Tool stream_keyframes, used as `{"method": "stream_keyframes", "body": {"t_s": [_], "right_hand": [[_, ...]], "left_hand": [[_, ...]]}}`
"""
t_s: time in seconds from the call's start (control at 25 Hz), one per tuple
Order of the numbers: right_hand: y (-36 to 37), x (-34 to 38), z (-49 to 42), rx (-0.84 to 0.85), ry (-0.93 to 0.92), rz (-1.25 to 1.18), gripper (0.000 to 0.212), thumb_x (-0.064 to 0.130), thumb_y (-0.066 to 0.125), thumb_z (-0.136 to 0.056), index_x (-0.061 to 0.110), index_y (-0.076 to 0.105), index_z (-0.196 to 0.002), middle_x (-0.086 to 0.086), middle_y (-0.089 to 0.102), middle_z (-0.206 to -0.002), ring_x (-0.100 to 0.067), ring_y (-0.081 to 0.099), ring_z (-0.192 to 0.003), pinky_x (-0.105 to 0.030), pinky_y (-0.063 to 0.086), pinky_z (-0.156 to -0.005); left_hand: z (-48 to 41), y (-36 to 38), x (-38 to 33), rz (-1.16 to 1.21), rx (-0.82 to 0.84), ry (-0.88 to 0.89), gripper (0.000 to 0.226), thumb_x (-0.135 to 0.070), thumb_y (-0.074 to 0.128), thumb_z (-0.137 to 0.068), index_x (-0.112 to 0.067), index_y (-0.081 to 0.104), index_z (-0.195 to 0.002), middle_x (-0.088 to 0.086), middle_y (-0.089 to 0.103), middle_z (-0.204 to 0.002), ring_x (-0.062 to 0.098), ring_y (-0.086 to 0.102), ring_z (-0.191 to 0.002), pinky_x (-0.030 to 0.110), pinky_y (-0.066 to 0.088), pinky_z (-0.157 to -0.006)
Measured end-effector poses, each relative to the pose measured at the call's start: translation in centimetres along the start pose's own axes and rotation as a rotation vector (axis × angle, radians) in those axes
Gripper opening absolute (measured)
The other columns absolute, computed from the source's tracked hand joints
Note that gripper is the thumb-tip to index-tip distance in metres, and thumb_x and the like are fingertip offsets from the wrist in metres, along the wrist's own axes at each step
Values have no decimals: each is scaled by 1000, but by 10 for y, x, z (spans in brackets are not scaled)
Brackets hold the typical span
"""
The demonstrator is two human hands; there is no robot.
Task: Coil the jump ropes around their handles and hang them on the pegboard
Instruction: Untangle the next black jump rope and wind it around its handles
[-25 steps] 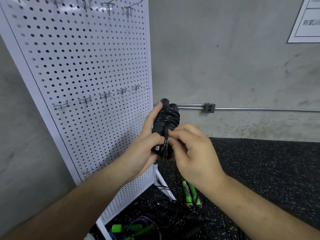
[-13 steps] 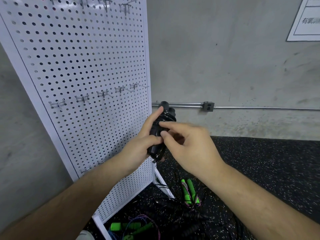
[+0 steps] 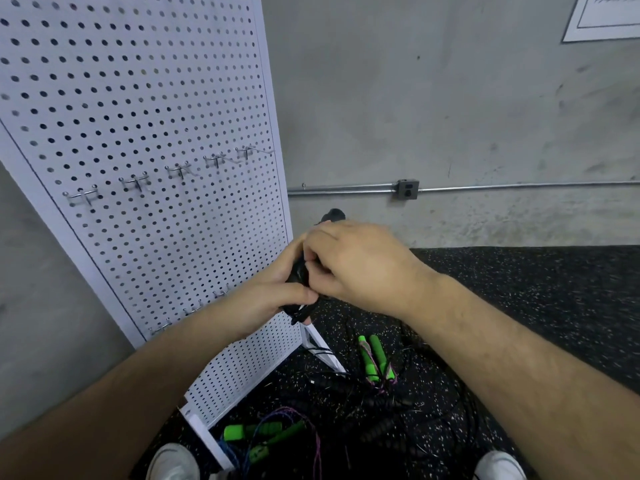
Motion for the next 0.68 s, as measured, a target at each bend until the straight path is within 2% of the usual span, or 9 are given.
{"method": "stream_keyframes", "body": {"t_s": [0.08,0.16,0.24,0.32,0.4,0.48,0.56,0.64,0.68], "right_hand": [[-5,-2,1,-52,35,-5,30,30,42,-82,7,62,-82,-8,64,-74,-32,59,-56,-35,47,-43],[-7,-9,5,-90,105,18,28,30,45,-83,6,60,-83,-9,63,-68,-33,57,-49,-30,40,-40],[-3,-16,12,-106,196,39,20,25,55,-82,6,59,-83,-9,62,-63,-34,56,-45,-25,29,-42],[6,-21,20,-94,266,29,16,22,60,-86,6,59,-88,-10,64,-64,-35,59,-48,-26,27,-46],[20,-24,26,-9,351,-65,18,26,56,-95,9,58,-101,-8,69,-77,-35,64,-60,-32,39,-48],[30,-25,33,23,448,-209,18,28,52,-100,13,57,-109,-4,69,-86,-30,66,-70,-40,50,-59],[34,-23,38,-16,538,-354,15,26,53,-101,17,60,-111,2,70,-89,-20,65,-75,-37,51,-68],[40,-21,41,-33,651,-492,16,24,52,-101,20,63,-112,7,70,-87,-7,62,-71,-24,47,-68],[43,-18,43,-14,722,-561,17,27,53,-101,22,63,-113,9,70,-85,-3,62,-70,-18,44,-66]], "left_hand": [[0,6,4,-36,23,-40,73,-28,71,-71,-36,41,-138,-19,66,-114,6,60,-109,38,51,-93],[-4,9,6,-92,-11,-73,66,-26,70,-75,-43,43,-132,-19,67,-110,4,61,-107,40,52,-96],[-7,11,8,-187,-48,-85,64,-25,69,-80,-53,42,-130,-10,68,-107,6,61,-100,43,53,-95],[-7,16,10,-247,-45,-86,65,-21,66,-88,-57,38,-133,-9,66,-99,6,60,-91,43,53,-88],[-7,14,14,-242,-84,-87,73,-22,60,-92,-62,26,-143,-11,60,-128,8,58,-113,41,46,-105],[-7,10,14,-136,-151,-86,74,-22,50,-95,-68,18,-143,-19,36,-154,-2,43,-133,33,34,-116],[-7,-2,14,-13,-260,-77,70,-9,40,-100,-61,23,-143,-16,42,-148,-11,54,-117,21,46,-102],[-1,-15,16,-24,-373,-103,72,0,43,-102,-53,25,-148,-8,54,-132,1,65,-102,15,54,-78],[4,-20,17,-68,-432,-103,76,-2,52,-101,-52,24,-150,-4,54,-129,8,65,-103,16,55,-76]]}}
Point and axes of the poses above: each hand's wrist, its own z-axis away from the middle knuckle, its own y-axis out of the palm, x = y × z, the point moved 6 cm from there along -z, towards the middle knuckle
